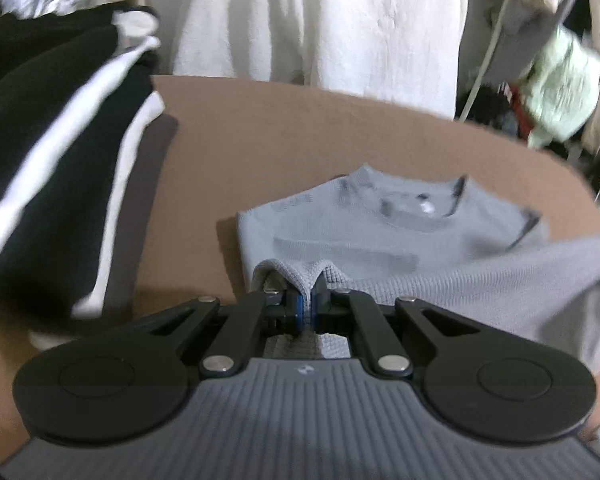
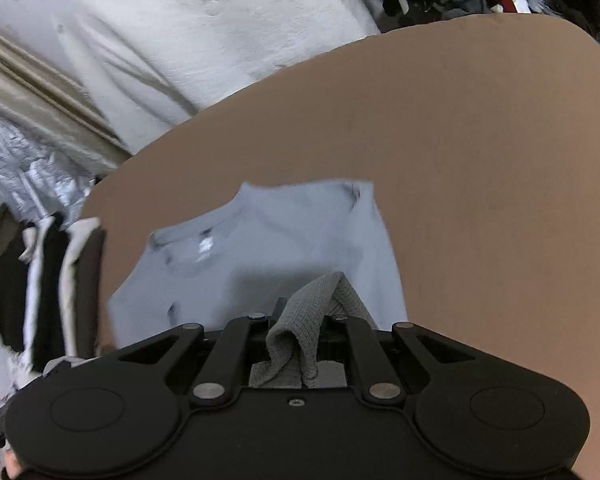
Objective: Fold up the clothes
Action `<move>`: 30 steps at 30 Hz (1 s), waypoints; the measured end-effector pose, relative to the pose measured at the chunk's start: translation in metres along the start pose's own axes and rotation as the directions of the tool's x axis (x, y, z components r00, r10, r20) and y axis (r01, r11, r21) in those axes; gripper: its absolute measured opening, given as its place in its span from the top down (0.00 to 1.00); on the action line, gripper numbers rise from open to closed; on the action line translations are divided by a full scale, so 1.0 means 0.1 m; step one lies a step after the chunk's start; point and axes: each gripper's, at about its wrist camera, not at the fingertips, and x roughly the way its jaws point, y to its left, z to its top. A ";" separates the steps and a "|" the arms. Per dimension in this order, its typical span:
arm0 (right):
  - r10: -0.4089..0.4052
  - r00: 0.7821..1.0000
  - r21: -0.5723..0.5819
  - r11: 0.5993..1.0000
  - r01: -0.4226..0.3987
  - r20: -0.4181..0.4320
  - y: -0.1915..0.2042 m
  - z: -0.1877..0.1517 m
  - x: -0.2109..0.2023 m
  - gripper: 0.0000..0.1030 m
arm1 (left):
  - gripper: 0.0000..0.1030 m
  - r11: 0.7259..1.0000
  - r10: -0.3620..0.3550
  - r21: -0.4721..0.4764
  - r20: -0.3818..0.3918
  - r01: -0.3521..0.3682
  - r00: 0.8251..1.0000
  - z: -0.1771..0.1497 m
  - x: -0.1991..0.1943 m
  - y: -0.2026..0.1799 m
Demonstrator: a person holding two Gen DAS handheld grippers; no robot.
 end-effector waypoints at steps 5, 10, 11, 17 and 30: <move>-0.033 0.999 0.001 0.999 0.033 -0.027 -0.10 0.21 0.59 0.89 | 0.97 1.000 -0.026 0.015 -0.029 0.027 0.999 0.20 0.47 0.12; 0.007 1.000 -0.042 0.999 -0.008 -0.016 -0.27 0.42 0.83 0.89 | 0.95 0.999 -0.047 -0.017 -0.110 0.045 0.993 0.26 0.92 0.25; 0.012 1.000 -0.044 0.999 -0.013 -0.023 -0.31 0.45 0.90 0.89 | 0.95 0.999 -0.038 0.008 -0.111 0.039 0.993 0.26 0.97 0.24; 0.056 0.993 0.020 0.998 -0.054 -0.109 -0.57 0.57 1.21 0.69 | 0.81 1.000 -0.007 -0.016 -0.103 0.006 0.995 0.25 0.97 0.29; 0.158 0.970 -0.062 0.987 -0.149 0.185 -0.86 0.29 0.53 0.56 | 0.33 0.984 -0.014 0.175 0.168 -0.015 0.986 -0.34 0.39 0.31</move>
